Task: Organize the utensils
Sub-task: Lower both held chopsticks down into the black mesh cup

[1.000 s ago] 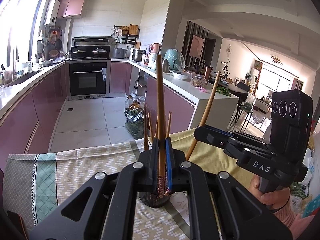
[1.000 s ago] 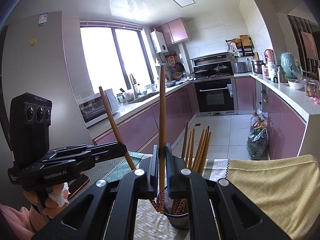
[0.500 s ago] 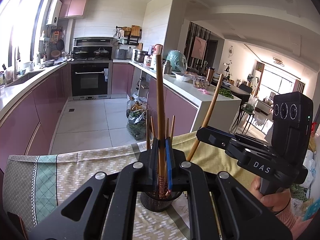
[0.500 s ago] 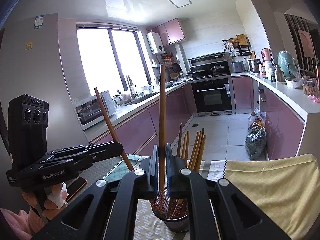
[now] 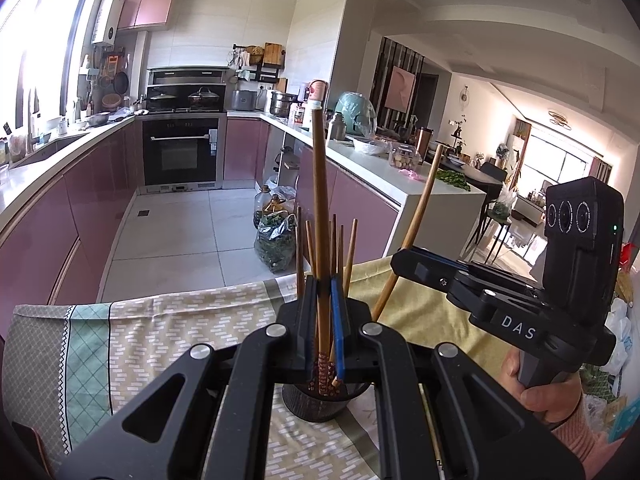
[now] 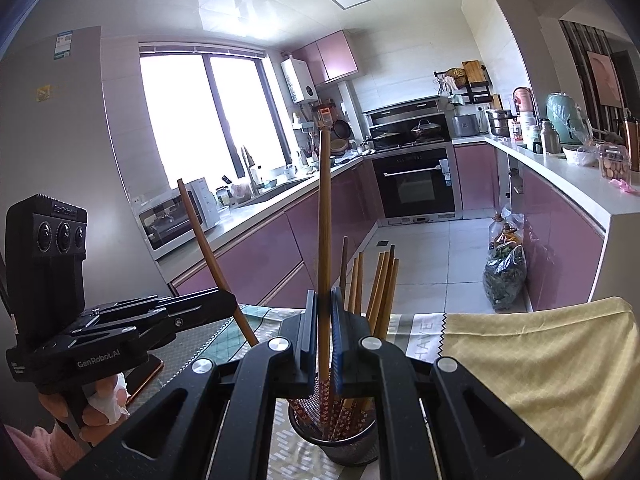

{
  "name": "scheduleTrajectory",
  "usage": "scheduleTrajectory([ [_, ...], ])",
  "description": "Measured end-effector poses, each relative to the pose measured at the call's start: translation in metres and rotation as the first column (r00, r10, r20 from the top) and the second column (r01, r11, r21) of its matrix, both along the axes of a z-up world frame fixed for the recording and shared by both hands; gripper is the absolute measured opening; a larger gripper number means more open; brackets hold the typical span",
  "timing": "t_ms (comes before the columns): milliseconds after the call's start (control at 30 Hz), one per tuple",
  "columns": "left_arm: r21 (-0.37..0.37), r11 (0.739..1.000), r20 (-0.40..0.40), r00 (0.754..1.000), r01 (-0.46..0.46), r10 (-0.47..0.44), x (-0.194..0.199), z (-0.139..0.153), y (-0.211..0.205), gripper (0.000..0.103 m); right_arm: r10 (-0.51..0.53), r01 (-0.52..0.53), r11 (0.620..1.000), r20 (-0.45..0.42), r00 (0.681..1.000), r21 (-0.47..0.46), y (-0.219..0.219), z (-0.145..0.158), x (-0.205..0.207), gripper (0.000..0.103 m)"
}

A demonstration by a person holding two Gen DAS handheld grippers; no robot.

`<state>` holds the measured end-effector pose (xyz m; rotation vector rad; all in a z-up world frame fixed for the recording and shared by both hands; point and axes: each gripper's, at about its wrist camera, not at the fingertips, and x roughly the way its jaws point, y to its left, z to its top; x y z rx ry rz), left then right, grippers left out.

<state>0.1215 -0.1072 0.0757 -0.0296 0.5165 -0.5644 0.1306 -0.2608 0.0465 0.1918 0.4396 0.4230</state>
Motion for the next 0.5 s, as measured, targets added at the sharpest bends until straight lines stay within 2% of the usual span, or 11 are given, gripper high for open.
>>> scheduleTrajectory([
  [500,0.033,0.999,-0.012,1.000,0.019,-0.019,0.0027,-0.0025,-0.0077,0.008,-0.006,0.006,1.000,-0.012,1.000,-0.020,0.0021,-0.0053,0.0030,0.006],
])
